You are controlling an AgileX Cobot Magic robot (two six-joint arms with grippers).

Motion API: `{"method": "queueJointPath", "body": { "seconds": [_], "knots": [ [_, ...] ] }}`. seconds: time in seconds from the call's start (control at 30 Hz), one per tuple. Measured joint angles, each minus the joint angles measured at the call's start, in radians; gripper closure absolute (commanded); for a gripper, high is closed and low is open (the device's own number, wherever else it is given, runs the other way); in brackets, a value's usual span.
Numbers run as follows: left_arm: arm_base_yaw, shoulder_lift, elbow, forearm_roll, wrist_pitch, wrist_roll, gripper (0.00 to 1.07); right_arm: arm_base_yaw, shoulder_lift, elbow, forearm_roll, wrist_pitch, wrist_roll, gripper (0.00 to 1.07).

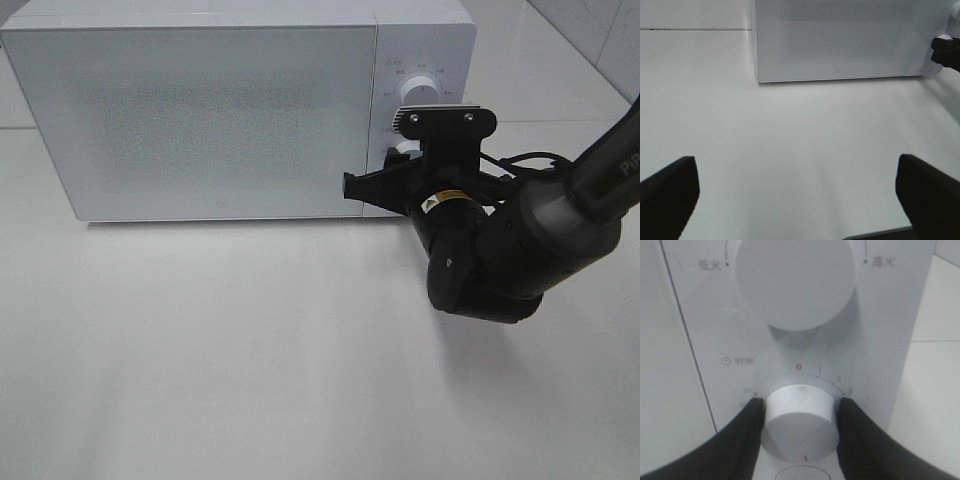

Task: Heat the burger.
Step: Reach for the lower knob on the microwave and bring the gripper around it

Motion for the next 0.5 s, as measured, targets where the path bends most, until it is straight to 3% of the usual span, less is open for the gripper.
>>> {"method": "queueJointPath", "body": {
  "seconds": [0.5],
  "knots": [
    [0.000,0.000,0.000,0.000,0.000,0.000,0.07,-0.003,0.000,0.007,-0.030,-0.007,0.532,1.00]
  ]
}}
